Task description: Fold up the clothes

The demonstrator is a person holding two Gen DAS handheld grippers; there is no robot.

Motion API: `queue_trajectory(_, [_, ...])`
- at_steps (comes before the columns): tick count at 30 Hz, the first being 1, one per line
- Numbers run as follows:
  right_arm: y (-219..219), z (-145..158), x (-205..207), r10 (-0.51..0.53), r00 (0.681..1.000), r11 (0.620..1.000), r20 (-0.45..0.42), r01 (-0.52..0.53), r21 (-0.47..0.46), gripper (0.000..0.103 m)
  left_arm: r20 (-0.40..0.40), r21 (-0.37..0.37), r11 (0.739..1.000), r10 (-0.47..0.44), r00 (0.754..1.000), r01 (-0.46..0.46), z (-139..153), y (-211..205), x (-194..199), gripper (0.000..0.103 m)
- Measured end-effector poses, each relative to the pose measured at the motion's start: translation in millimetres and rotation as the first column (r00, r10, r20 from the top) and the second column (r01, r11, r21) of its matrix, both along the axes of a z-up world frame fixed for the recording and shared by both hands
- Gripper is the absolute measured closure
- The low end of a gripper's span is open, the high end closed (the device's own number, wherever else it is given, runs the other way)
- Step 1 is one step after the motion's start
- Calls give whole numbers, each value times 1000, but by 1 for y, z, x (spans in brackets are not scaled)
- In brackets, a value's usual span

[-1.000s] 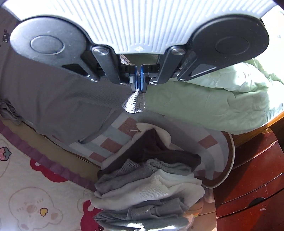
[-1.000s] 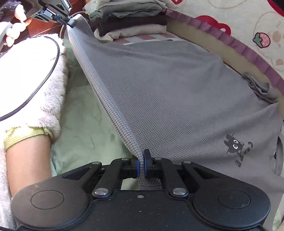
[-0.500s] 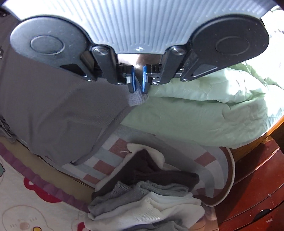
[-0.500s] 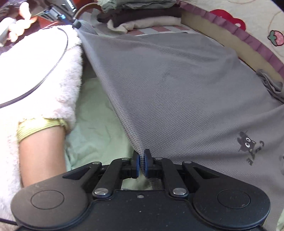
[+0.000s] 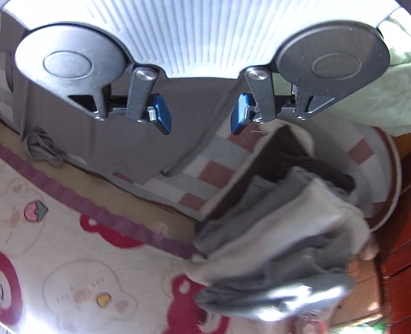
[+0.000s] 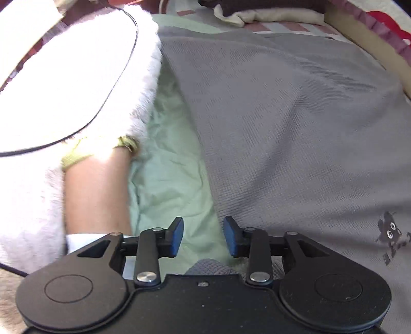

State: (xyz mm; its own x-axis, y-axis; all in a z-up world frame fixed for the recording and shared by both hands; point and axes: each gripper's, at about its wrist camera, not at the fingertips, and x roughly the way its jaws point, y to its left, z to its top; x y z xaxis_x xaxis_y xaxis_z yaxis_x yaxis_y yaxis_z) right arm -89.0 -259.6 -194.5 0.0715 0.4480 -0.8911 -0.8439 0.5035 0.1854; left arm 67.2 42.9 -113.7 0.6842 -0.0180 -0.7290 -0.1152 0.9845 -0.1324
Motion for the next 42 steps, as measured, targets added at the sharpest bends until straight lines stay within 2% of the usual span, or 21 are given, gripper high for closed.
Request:
queue_trajectory(3, [-25,22,28,-64,998,996,12,63,60,55,-110,33,988,-144,984,148,-23,-33,55,51])
queue_trajectory(5, [-47,33,59,-199,980,975,-7,199,99,55,-103,22,983,-178,979,181,-39,-42,81,48])
queue_trajectory(7, [-72,43,96,-359,932,918,-57,364,157,55,-96,-1,979,-205,974,205,-56,-47,107,46])
queue_trajectory(8, [-80,48,114,-424,902,884,-79,431,180,55,-94,-47,980,-196,976,192,-68,-42,117,46])
queue_trajectory(9, [-81,53,133,-467,880,858,-88,475,194,55,-87,-80,981,-186,979,179,-78,-36,124,46])
queue_trajectory(11, [-80,63,172,-542,834,807,-102,551,215,55,-59,-84,984,-165,985,159,-95,-25,128,46])
queue_trajectory(14, [-33,68,227,-535,843,824,-55,534,190,53,-22,-16,984,-179,984,179,-114,-12,132,46])
queue_trajectory(16, [3,63,263,-530,847,831,-39,528,175,47,-9,11,980,-198,980,198,-122,-6,139,46])
queue_trajectory(17, [22,59,282,-530,847,832,-36,528,171,47,-1,-12,980,-199,980,199,-124,-2,143,46])
queue_trajectory(19, [61,47,322,-523,852,843,-7,518,147,46,11,-113,976,-187,982,188,-125,7,151,46])
queue_trajectory(21, [96,32,360,-515,856,854,38,509,109,46,16,-213,957,-197,980,196,-126,13,158,46])
queue_trajectory(23, [118,17,397,-536,843,843,42,532,86,46,5,-186,954,-240,971,237,-127,10,161,50])
queue_trajectory(25, [133,4,431,-570,821,820,27,568,70,50,-14,-169,953,-258,966,252,-130,10,163,70])
queue_trajectory(26, [139,0,440,-577,815,816,48,575,59,50,-23,-168,953,-259,966,252,-132,11,164,70])
queue_trajectory(30, [155,-18,466,-603,787,793,128,609,-10,47,-24,-224,944,-252,967,241,-133,17,169,70])
queue_trajectory(33, [155,-34,473,-607,784,786,132,617,-46,47,-24,-254,938,-250,968,236,-133,17,171,70])
queue_trajectory(34, [152,-38,471,-602,792,793,100,607,-37,65,-26,-246,940,-251,968,238,-133,16,171,70])
queue_trajectory(36, [144,-36,462,-592,802,805,83,594,-1,93,-29,-189,951,-256,966,247,-131,12,169,70])
queue_trajectory(37, [138,-32,454,-589,803,807,88,590,26,95,-27,-171,953,-258,966,249,-131,12,168,70])
queue_trajectory(40, [114,-16,415,-603,792,795,94,588,147,96,-14,-225,946,-242,970,233,-129,18,168,70])
queue_trajectory(42, [99,-7,384,-609,781,790,139,582,192,96,-6,-255,941,-234,972,225,-127,21,168,70])
